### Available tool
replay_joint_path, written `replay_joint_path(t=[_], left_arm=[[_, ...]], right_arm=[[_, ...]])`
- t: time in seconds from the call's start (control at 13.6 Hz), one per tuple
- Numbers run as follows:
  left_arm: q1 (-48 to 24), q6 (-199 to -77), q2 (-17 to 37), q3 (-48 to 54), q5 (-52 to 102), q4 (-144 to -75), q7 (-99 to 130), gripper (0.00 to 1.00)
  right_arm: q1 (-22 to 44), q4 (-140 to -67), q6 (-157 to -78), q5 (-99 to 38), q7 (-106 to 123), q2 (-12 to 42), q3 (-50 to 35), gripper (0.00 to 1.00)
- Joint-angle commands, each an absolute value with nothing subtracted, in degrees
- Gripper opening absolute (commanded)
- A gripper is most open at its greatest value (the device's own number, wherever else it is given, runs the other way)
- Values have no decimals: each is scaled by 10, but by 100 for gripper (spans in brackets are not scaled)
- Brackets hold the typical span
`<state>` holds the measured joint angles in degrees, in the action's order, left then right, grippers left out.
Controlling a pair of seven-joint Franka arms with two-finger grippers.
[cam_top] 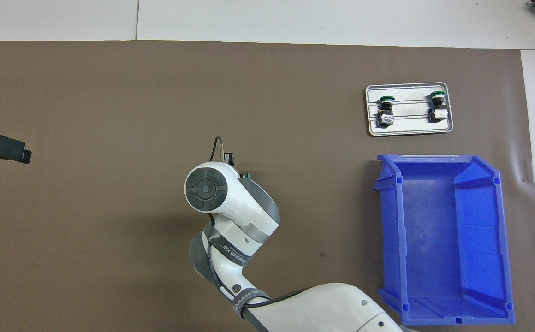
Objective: Place and press button with both arms
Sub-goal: 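Lower the green button onto the table and open the right gripper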
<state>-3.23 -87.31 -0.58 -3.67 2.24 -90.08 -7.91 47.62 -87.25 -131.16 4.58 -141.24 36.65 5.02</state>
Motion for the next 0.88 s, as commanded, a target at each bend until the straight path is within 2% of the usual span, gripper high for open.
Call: replay_joint_path(t=[0.0,0.29,0.59,0.81], left_arm=[[-28,-878,-20,-35,26,-917,-74,100],[-28,-878,-19,-35,26,-917,-74,100],[-28,-878,-20,-35,26,-917,-74,100],[-37,-877,-20,-33,26,-918,-72,100]], right_arm=[[476,-908,-1341,63,-1405,348,49,100],[483,-877,-1308,90,-1355,345,51,100],[430,-894,-1255,83,-1219,239,49,100],[376,-894,-1215,82,-1084,195,49,100]])
